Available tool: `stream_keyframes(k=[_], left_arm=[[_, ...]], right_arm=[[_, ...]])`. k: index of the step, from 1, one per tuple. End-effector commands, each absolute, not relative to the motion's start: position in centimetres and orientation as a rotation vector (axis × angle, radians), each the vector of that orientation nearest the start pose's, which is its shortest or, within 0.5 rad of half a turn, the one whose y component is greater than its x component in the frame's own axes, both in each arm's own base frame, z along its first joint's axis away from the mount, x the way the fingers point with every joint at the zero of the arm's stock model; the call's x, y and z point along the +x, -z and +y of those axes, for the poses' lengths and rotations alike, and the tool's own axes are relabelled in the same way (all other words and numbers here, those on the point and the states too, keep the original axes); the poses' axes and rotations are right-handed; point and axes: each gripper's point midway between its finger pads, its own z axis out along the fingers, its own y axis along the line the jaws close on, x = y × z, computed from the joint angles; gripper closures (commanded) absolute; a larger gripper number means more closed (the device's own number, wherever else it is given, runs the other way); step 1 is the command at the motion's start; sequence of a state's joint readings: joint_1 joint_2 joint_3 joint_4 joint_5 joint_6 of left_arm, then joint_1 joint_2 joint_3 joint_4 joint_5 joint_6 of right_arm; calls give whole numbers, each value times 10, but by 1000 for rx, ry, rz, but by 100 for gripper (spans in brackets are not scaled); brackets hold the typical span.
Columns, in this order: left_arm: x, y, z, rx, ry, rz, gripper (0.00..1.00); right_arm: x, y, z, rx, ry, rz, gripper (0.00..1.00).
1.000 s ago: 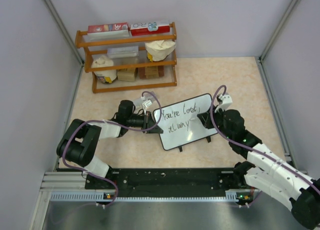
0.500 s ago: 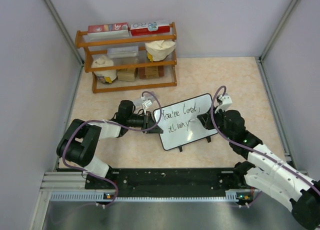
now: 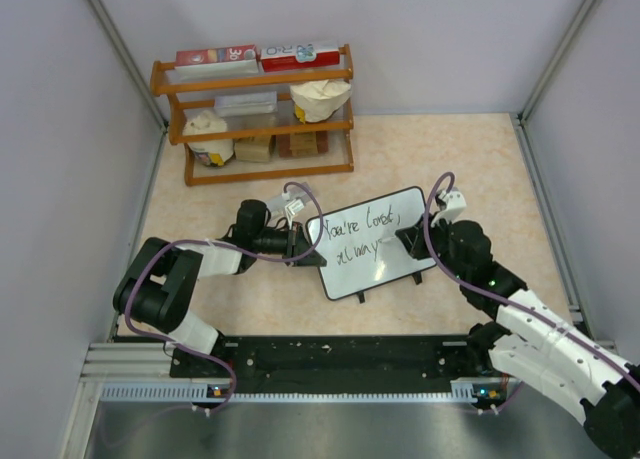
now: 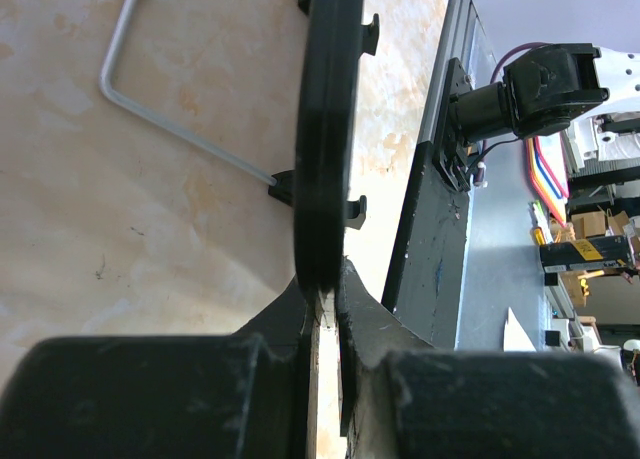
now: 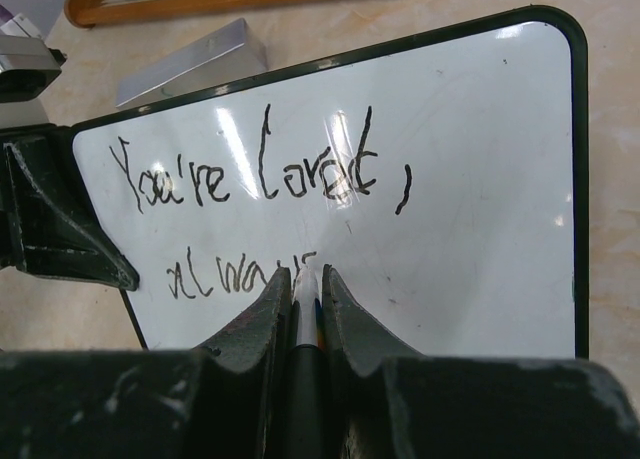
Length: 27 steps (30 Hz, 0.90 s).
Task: Write a sentence on the whiteboard
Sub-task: Write a sentence at the center of the board.
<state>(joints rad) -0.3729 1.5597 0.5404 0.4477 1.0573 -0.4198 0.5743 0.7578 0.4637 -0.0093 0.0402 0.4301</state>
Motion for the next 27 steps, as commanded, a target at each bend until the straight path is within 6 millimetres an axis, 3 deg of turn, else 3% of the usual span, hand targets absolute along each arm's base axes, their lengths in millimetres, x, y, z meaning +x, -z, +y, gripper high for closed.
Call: stream_keyframes(k=[1,16,27], left_arm=[[216,-85,-258,654,1554,2121,100],[215,-84,-258,652,1557,2125,100],[216,-85,-258,654,1556,2122,100]], right_arm=[[254,-173,173,-102,-639,1903,100],[257,-189,181,-105,-692,1856,100],[259,-171,181,-107,-670,1905,100]])
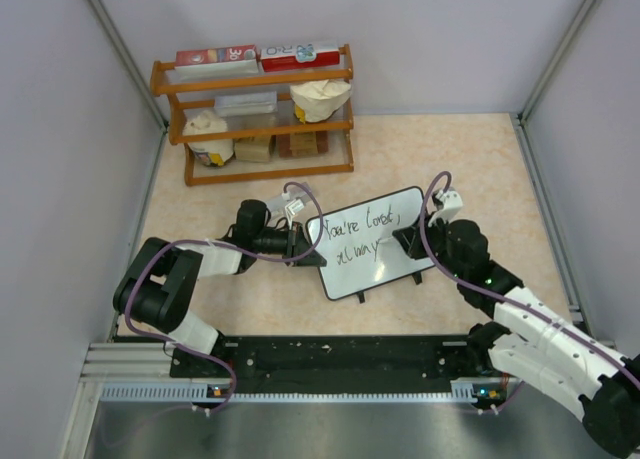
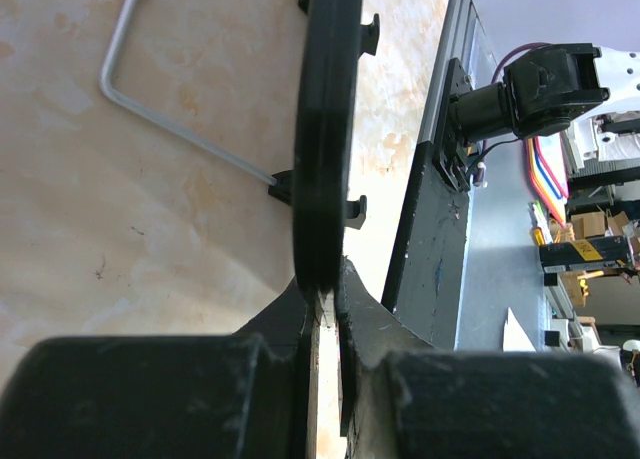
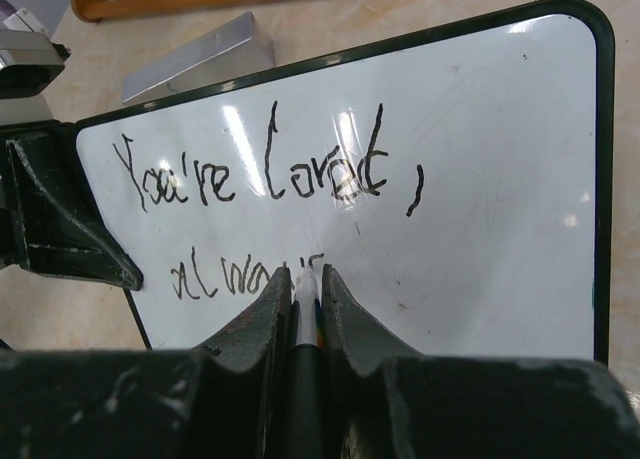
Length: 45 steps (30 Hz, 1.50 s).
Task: Write a sentence on the whiteboard
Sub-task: Write a sentence at the center of the board.
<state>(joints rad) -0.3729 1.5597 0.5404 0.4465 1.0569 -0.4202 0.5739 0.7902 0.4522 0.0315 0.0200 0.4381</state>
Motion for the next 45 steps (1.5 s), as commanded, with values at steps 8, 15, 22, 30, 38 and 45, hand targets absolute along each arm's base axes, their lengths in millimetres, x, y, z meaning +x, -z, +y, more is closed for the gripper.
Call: stream_keyframes(k=[8,15,22,30,38,45], left_arm=[[216,-85,-258,654,1556,2122,100],[216,-85,-258,653,1554,2122,100],[216,-85,-258,654,1554,2121,100],[216,-85,-258,653,1554,2122,100],[215,-85,-258,652,1555,2124,100],[215,-85,-258,653,1554,2122,100]], right_arm=[[253,-160,170,-94,-623,1931,100],[249,-149,166,-94,-602,1965,100],[246,-143,163,-103,-578,1985,100],[240,-141,165,-130,-607,1992,100],[241,-140,175,-126,-662,1989,100],[247,-158,179,-99,-697,1936,100]])
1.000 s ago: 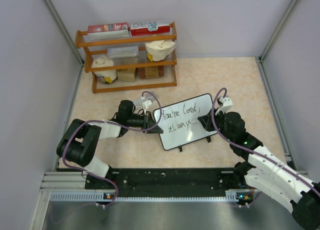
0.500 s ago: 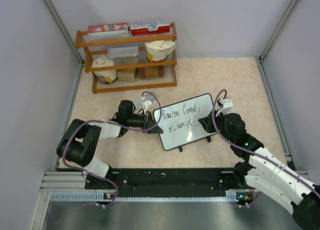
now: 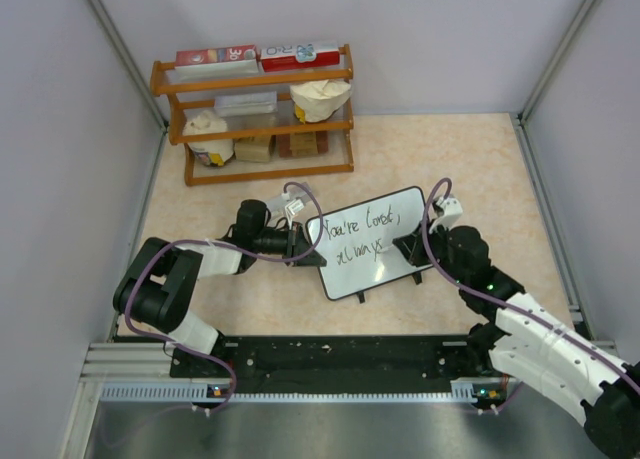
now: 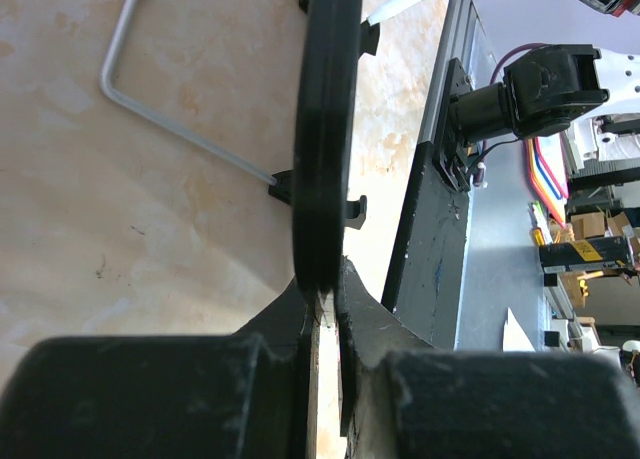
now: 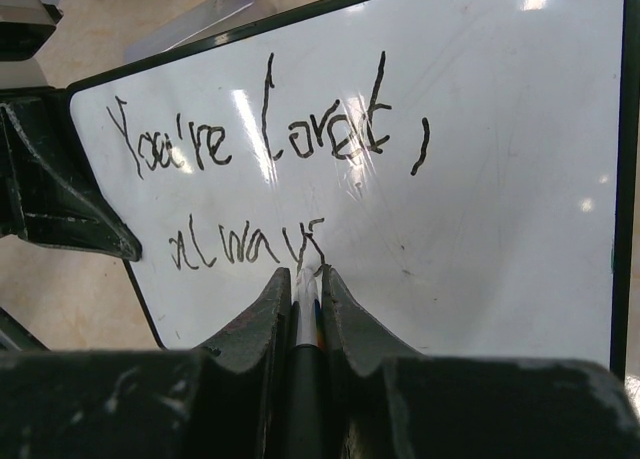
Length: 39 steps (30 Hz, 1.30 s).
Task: Write a sentence on the whiteboard
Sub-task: Write a sentence at the center of the board.
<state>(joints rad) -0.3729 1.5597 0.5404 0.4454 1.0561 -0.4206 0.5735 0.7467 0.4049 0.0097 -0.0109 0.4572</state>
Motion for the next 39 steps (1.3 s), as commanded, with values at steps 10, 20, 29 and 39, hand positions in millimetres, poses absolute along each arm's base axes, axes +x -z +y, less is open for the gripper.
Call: stream_keyframes(k=[10,20,29,39], left_arm=[[215,-84,-258,654,1555,2124,100],[215,-85,-258,653,1554,2122,100],[215,-84,-259,655,1557,2123,100],[216,-86,-259,657,1554,2118,100]], right_arm=[[238,-185,175,-93,-742,1846,100],[241,-166,158,-55,-672,1909,100],[249,-145,152,-26,-600,1964,100],[243,-172,148,-11,-625,1894,100]])
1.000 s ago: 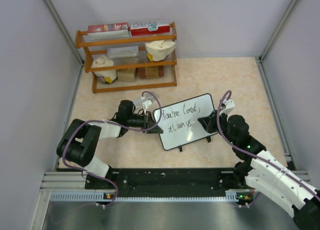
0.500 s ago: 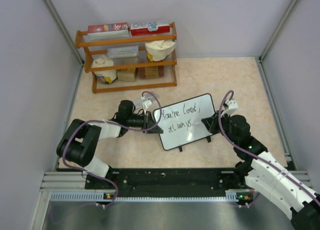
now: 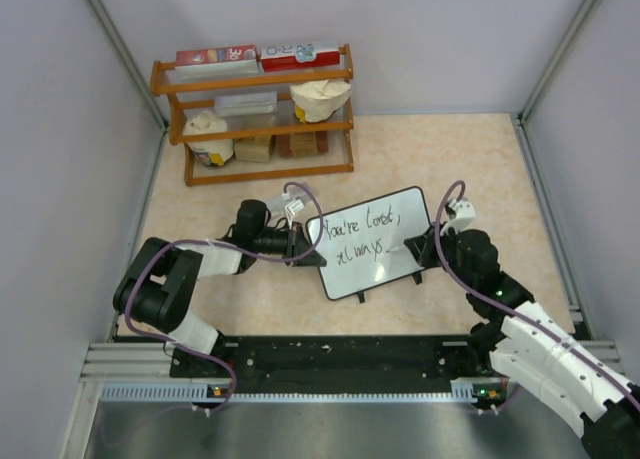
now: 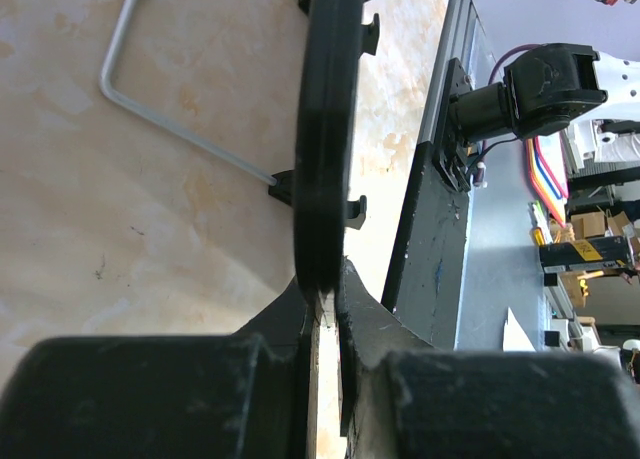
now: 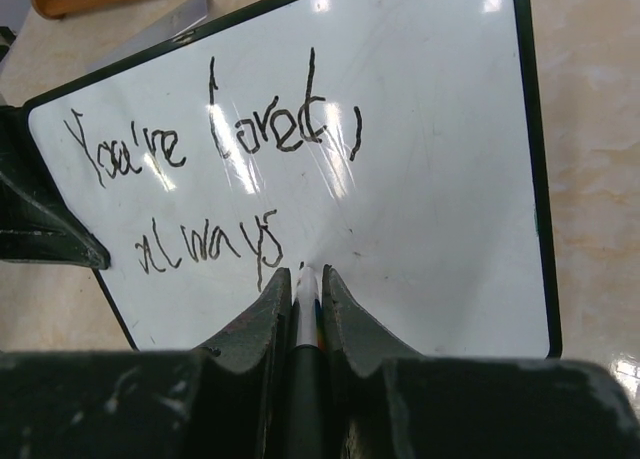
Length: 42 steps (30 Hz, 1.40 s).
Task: Write a sentence on the whiteboard
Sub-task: Write a sentence at the center of the board, then put down the whiteboard marker without the cap at the corner of the board.
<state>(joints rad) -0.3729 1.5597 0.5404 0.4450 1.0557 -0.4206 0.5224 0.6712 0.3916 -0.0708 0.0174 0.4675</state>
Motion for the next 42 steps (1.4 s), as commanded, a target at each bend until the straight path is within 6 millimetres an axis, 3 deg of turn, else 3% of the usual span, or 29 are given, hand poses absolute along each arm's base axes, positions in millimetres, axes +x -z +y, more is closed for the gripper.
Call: stream_keyframes(k=[1,7,14,17,20,21,24,33,35,36,42], left_arm=[[216,-86,-258,655,1553,2118,100],[215,-85,-258,654,1554,2121,100],[215,-89,-257,662,1534,2101,100],[215,-93,-256,674,1519,2077,91],[214,-99,-254,683,1484,2044,70],[214,-100,-253,683,1475,2038,57],[213,-107,-250,685,1437,2006,40],[220,-130,-236,593,1262,1934,24],[223,-137,-227,544,1179,1927,17],[233,-137,-220,495,1102,1931,16],[243,-162,-181,355,826,1886,12]], right_arm=[[241,-180,148,-16,-638,1873,100],[229,-226,141,8,-693,1746,100],[223,-233,142,2,-715,1751,100],[219,-232,143,-2,-730,1768,100],[216,-229,145,14,-758,1789,100],[212,-229,152,-6,-799,1796,100],[205,-227,159,0,-864,1818,100],[183,-210,171,46,-1014,1920,100],[179,-203,172,71,-1041,1952,100],[176,-200,174,74,-1057,1966,100],[160,-167,178,136,-1116,2092,100]])
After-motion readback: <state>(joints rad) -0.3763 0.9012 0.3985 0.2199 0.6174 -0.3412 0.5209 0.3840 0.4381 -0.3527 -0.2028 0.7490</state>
